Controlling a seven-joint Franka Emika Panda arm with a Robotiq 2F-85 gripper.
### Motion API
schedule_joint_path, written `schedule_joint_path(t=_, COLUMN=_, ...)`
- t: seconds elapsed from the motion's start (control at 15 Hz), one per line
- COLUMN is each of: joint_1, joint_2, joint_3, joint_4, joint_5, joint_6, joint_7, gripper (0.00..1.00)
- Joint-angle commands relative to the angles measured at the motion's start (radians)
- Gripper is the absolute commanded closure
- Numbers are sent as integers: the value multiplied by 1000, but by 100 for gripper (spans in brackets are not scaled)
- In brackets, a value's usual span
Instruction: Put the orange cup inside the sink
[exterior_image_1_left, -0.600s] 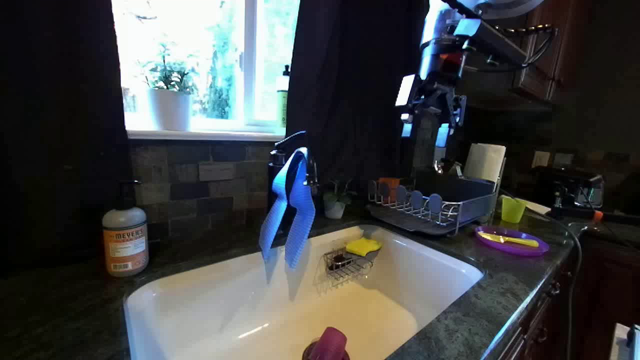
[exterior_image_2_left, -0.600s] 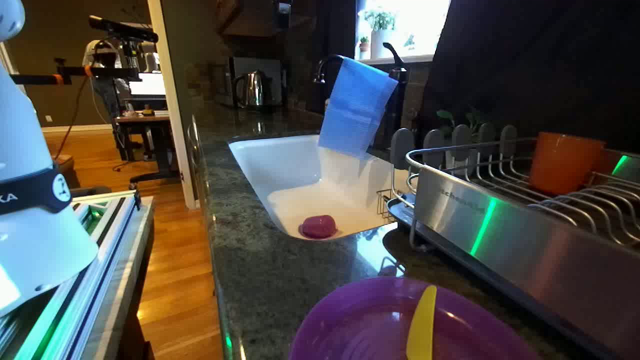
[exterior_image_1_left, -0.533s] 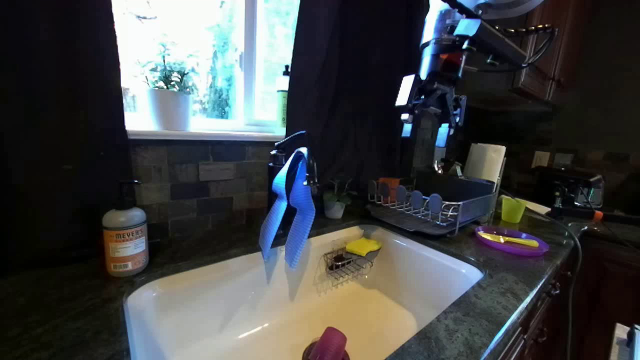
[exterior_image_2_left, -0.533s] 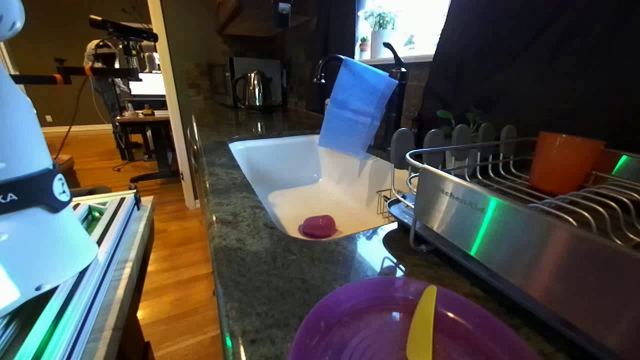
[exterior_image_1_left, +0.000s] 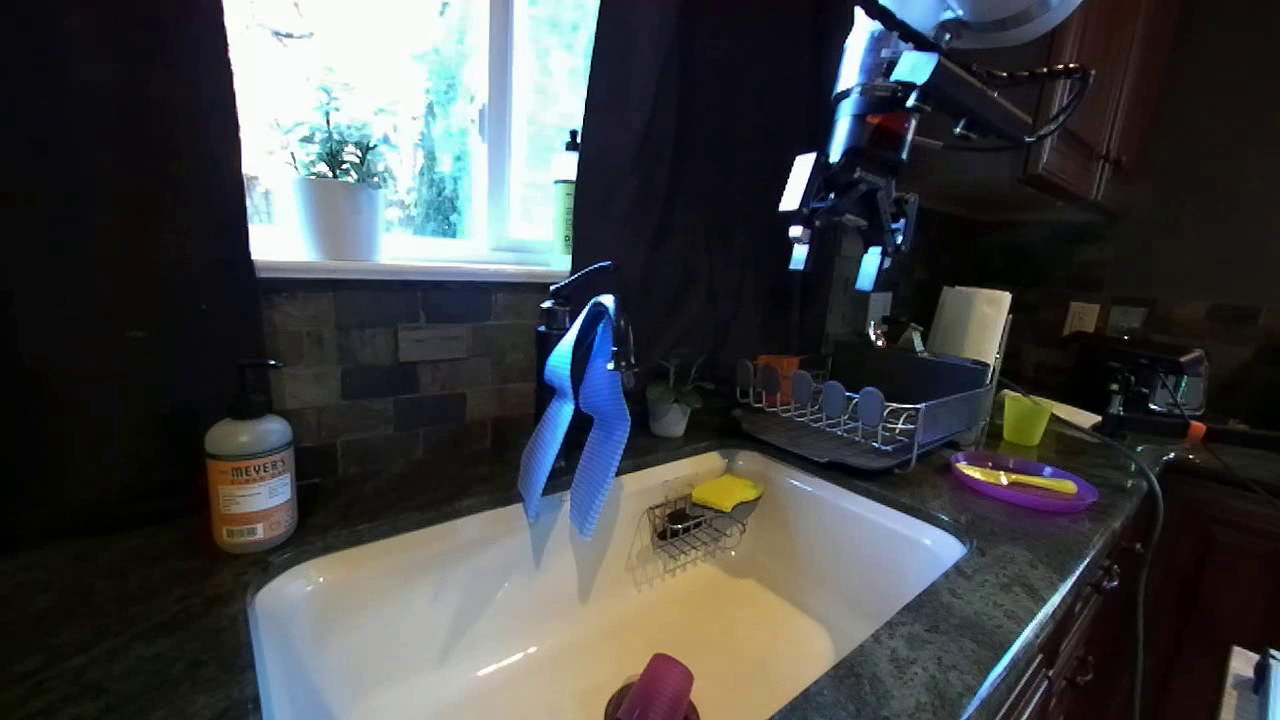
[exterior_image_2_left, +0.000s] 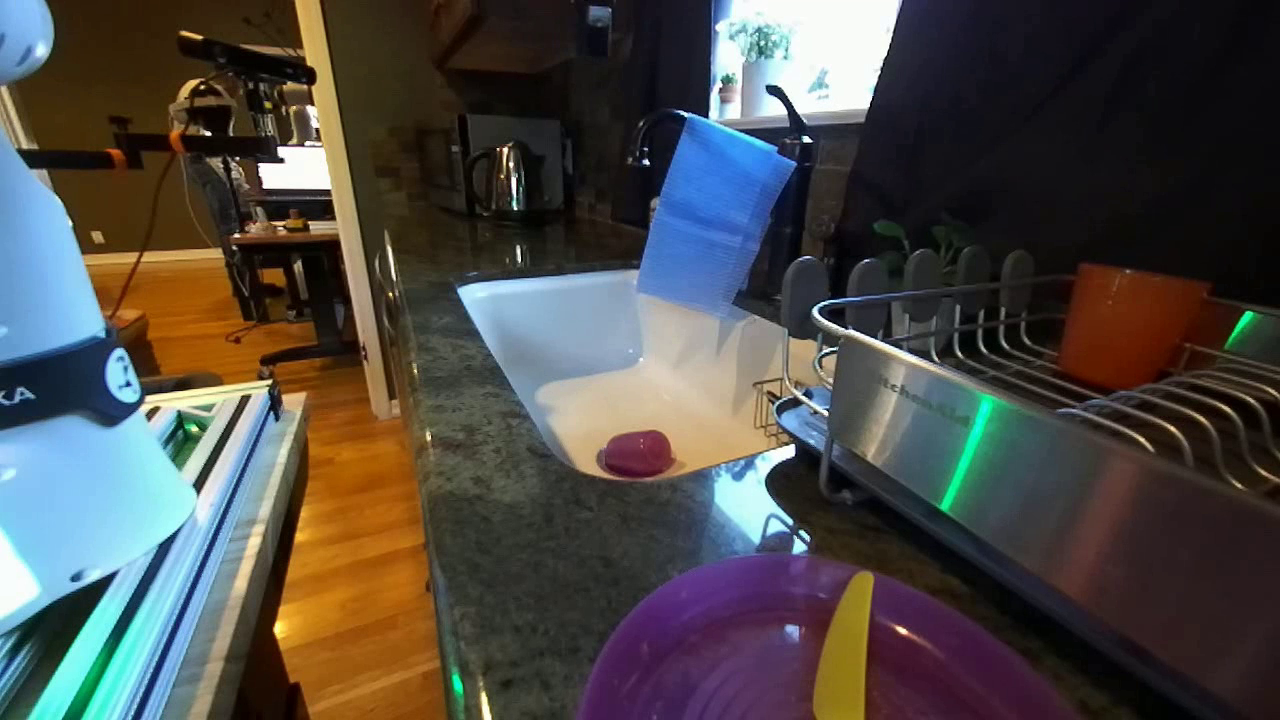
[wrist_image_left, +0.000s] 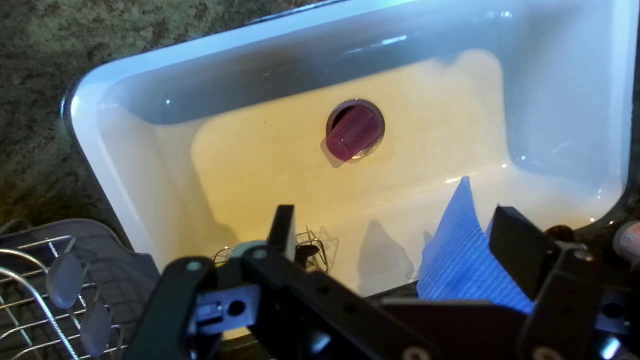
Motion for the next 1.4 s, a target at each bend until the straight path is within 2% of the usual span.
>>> schedule_joint_path(t=0.0, joint_1=-56, joint_2=152, joint_3=-58, joint_4=123, joint_5=2, joint_6=31, joint_7=-2, gripper=0)
schedule_joint_path(t=0.33, joint_1=-142, joint_2=251, joint_3=-145, joint_4=225, joint_5=32, joint_6=51, joint_7=113, gripper=0)
schedule_joint_path(t=0.47, joint_1=-156, joint_2=299, joint_3=-196, joint_4=284, joint_5=69, joint_6=-15, joint_7=25, gripper=0)
schedule_joint_path(t=0.8, joint_1=-194, joint_2=423, joint_3=-264, joint_4=447, joint_5=-16, joint_6=-286, joint_7=-175, gripper=0)
schedule_joint_path(t=0.87, joint_1=-196, joint_2=430, joint_3=-263, joint_4=463, joint_5=-20, joint_6=-299, joint_7=-175, gripper=0)
schedule_joint_path(t=0.93, joint_1=-197, joint_2=382, joint_3=-260, joint_4=400, joint_5=1, joint_6=-242, joint_7=-146, gripper=0)
schedule_joint_path(t=1.2, joint_1=-199, joint_2=396, joint_3=-260, joint_4=415, joint_5=1, joint_6=-247, joint_7=-150, gripper=0)
schedule_joint_path(t=1.27, joint_1=-197, joint_2=395, joint_3=-259, joint_4=412, joint_5=-5, joint_6=-250, joint_7=-192, gripper=0)
schedule_joint_path(t=1.33, joint_1=-199, joint_2=432, joint_3=-267, joint_4=448, joint_5=12, joint_6=-292, joint_7=-311, gripper=0)
